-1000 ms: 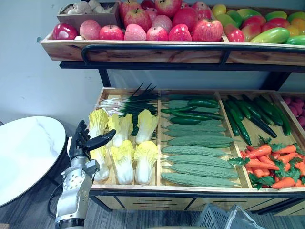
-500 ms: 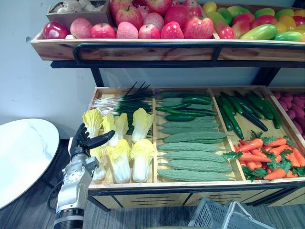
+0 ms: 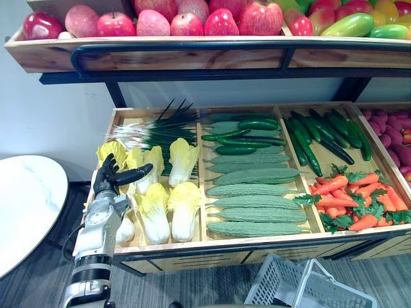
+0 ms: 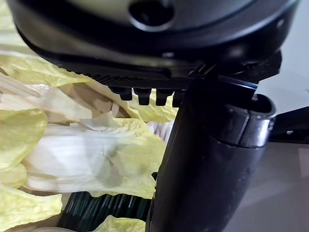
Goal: Pick vegetable in the basket
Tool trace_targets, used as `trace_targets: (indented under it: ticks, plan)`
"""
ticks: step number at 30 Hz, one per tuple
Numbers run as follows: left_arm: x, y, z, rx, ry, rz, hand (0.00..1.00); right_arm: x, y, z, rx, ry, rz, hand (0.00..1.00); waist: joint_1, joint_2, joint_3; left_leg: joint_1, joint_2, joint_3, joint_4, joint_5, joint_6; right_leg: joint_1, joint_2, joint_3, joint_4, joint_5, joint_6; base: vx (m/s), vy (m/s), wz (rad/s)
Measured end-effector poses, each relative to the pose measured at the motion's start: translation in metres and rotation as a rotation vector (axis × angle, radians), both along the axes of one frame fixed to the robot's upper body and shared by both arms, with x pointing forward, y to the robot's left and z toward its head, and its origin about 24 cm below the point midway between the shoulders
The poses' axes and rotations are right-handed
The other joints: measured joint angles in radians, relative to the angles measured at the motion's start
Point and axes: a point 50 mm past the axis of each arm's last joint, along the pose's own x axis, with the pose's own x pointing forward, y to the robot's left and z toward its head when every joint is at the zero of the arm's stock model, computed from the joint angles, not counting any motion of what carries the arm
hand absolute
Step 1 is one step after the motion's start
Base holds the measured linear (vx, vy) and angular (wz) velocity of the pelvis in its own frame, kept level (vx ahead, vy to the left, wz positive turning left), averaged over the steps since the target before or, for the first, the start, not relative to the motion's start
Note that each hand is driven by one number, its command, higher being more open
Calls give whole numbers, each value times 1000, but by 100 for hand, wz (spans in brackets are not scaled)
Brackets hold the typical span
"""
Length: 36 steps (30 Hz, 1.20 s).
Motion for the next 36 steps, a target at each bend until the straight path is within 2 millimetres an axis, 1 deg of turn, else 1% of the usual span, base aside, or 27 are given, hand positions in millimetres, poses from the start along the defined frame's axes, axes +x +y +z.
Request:
trace_targets:
  ticks: [5, 6, 10, 13, 16, 19, 23, 25, 26, 28, 30, 34, 36]
  plan:
    - [10, 4, 4, -13, 2, 19, 100, 5, 0, 1, 0, -22, 1, 0, -1, -4, 23, 0, 0, 1, 0, 5, 4, -3, 0, 0, 3, 0, 0, 0, 0, 0]
    - [11, 6, 4, -13, 8, 25, 100, 6, 0, 2, 1, -28, 0, 0, -1, -4, 25, -5, 0, 3, 1, 13, 6, -13, 0, 1, 5, 0, 0, 0, 0, 0]
    - [13, 7, 1, -25, 26, 28, 100, 10, 0, 3, 6, -47, -10, 0, -1, -1, 42, -5, 0, 5, 1, 15, 6, -14, 0, 4, 5, 0, 0, -7, -1, -1]
    - [20, 8, 2, -35, 26, 24, 100, 18, 1, 4, 7, -66, 12, 0, -1, 0, 65, -4, 0, 18, 1, 12, 4, -19, 0, 17, 5, 0, 0, -50, -4, -9]
    - [23, 7, 2, -44, 36, 16, 100, 22, 1, 6, 4, -81, 23, 0, -1, 1, 75, -11, 0, 28, 1, 8, 5, -33, 0, 30, 6, 0, 0, -65, -7, -15]
    - [27, 7, -4, -59, 64, 10, 100, 28, 2, 7, 3, -99, 30, 0, -11, -3, 93, -14, 3, 42, 0, 8, 6, -43, 3, 42, 7, 4, -1, -57, -6, -12]
    - [32, 8, 4, -33, 47, 0, 100, 37, 1, 9, 0, -118, 42, 0, -11, 1, 111, -35, 8, 51, 1, 15, 8, -69, 7, 48, 8, 15, -2, -57, 0, -5]
    - [31, 10, 2, -6, 63, -5, 100, 39, 2, 9, 0, -124, 45, 0, -11, 2, 114, -38, 8, 53, 0, 16, 7, -73, 7, 49, 8, 16, -3, -62, 0, 0]
    - [32, 10, 3, 0, 62, -10, 0, 41, 2, 10, 0, -128, 48, 0, -11, 0, 118, -39, 9, 54, 0, 17, 6, -74, 8, 48, 8, 17, -4, -61, 1, 1]
    - [35, 9, 6, 24, 60, -15, 0, 45, 2, 10, 0, -135, 56, 0, -11, -2, 129, -40, 10, 56, 0, 19, 6, -75, 8, 48, 9, 19, -6, -69, 3, 2]
    - [38, 11, 9, 35, 58, -14, 0, 53, 2, 12, -3, -152, 76, 0, -13, -2, 140, -45, 12, 68, 0, 20, 6, -82, 8, 49, 8, 22, -6, -82, 9, -2]
    - [37, 24, 10, 26, 74, 38, 0, 61, 2, 14, -5, -169, 90, 0, -20, -2, 158, -45, 14, 83, 0, 33, 12, -84, 8, 49, 5, 22, -6, -66, 15, -1]
    - [36, 25, 10, 13, 66, 44, 0, 65, 1, 15, -7, -176, 97, 0, -24, -4, 167, -46, 13, 84, 0, 36, 13, -84, 7, 49, 3, 22, -6, -38, 24, -1]
